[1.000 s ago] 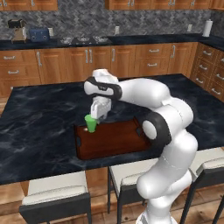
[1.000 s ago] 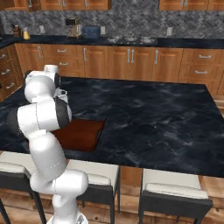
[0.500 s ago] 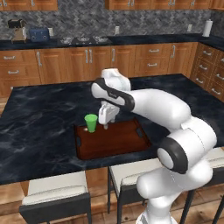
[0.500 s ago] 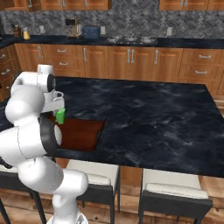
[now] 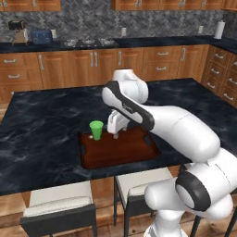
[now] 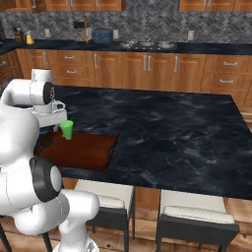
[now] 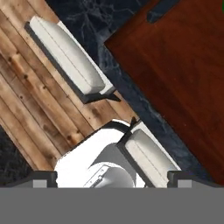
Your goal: There is a tray on the dining counter. Grab the cup, mug, and pitcher and place them on the tray. The pitcher may be placed next to the tray if it cannot fit the tray.
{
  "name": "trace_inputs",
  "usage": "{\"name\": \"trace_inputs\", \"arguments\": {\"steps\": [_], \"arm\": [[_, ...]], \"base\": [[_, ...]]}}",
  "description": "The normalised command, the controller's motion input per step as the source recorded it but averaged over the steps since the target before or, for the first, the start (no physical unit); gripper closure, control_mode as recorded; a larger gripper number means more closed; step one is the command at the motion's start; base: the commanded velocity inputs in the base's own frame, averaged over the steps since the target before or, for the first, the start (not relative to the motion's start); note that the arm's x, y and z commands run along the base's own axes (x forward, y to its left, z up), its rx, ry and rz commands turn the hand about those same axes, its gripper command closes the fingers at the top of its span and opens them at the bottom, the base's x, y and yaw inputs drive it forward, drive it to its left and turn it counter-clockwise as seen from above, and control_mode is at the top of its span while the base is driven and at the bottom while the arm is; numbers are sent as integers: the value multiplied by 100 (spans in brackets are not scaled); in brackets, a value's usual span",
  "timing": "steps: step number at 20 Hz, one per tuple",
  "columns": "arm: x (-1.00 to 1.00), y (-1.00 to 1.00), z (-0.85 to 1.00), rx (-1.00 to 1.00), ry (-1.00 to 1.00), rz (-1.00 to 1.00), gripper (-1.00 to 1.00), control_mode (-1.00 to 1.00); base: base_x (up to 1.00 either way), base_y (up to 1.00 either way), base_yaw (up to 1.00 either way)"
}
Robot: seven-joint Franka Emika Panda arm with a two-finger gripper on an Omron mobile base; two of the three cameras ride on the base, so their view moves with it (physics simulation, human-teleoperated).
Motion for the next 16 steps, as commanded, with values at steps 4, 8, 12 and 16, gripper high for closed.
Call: {"name": "trace_inputs", "arguments": {"steps": [4, 8, 12, 16], "arm": [[-9, -30, 12, 0, 0, -28, -100, -100], [-6, -37, 1, 0, 0, -25, -100, -100], [-16, -11, 0, 0, 0, -12, -100, 100], [0, 0, 0, 0, 0, 0, -100, 100]], "base": [[0, 0, 0], [0, 0, 0], [-15, -1, -4], [-95, 2, -17]]}}
